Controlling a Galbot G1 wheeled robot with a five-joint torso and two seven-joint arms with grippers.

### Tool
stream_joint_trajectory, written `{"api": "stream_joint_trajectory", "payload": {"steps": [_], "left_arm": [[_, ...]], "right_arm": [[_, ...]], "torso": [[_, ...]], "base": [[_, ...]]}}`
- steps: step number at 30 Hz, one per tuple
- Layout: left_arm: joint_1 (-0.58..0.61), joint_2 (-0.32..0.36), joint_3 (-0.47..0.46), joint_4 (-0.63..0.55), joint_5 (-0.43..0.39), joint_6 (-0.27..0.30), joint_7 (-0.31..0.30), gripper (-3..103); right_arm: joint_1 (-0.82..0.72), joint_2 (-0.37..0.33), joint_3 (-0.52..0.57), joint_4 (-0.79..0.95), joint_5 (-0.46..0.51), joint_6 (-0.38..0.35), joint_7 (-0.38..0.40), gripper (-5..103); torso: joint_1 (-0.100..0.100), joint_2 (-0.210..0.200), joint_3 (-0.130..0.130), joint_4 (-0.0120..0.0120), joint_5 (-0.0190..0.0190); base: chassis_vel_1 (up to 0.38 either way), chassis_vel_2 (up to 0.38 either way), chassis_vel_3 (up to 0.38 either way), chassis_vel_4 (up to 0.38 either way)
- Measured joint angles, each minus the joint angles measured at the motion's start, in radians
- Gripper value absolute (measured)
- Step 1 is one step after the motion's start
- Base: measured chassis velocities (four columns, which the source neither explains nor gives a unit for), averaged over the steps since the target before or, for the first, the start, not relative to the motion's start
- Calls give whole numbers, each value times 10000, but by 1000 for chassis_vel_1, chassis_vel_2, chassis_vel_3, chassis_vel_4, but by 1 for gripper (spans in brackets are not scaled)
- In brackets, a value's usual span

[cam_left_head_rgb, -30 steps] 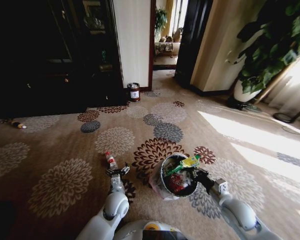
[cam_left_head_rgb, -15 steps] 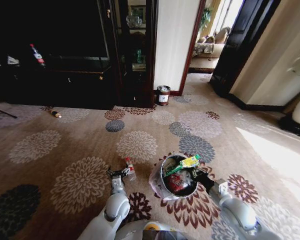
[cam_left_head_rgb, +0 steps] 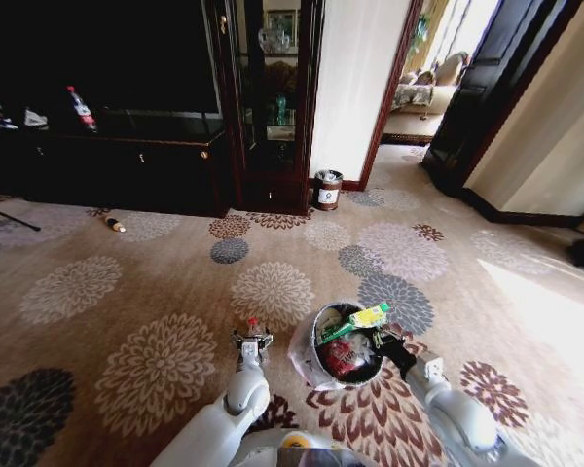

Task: Pick up the trash from the ground and place it into the trash bin.

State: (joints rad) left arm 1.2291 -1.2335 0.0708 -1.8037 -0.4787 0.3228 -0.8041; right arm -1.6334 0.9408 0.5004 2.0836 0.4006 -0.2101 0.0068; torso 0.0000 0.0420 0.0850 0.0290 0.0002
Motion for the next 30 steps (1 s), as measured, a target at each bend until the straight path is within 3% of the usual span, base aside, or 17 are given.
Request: {"api": "stream_joint_trajectory", "payload": {"steps": [6,20,30], "left_arm": [[145,-7,-22,345,-87,94,-160,100],[-1345,-308,-27,3738,-299,-733,880,100],[-1863,-756,-46,5204,-302,-1093,1476,100]], "right_arm": [[-9,20,35,-52,-73,64,29,2],[-339,21,132,13,-193,113,31,2],[-351,7,152,87,-128,134,114,2]], "torso": [[0,0,2,3,-1],[0,0,2,-3,-3],[0,0,3,1,-2]], "base": [[0,0,0,0],[0,0,0,0],[0,0,0,0]]}}
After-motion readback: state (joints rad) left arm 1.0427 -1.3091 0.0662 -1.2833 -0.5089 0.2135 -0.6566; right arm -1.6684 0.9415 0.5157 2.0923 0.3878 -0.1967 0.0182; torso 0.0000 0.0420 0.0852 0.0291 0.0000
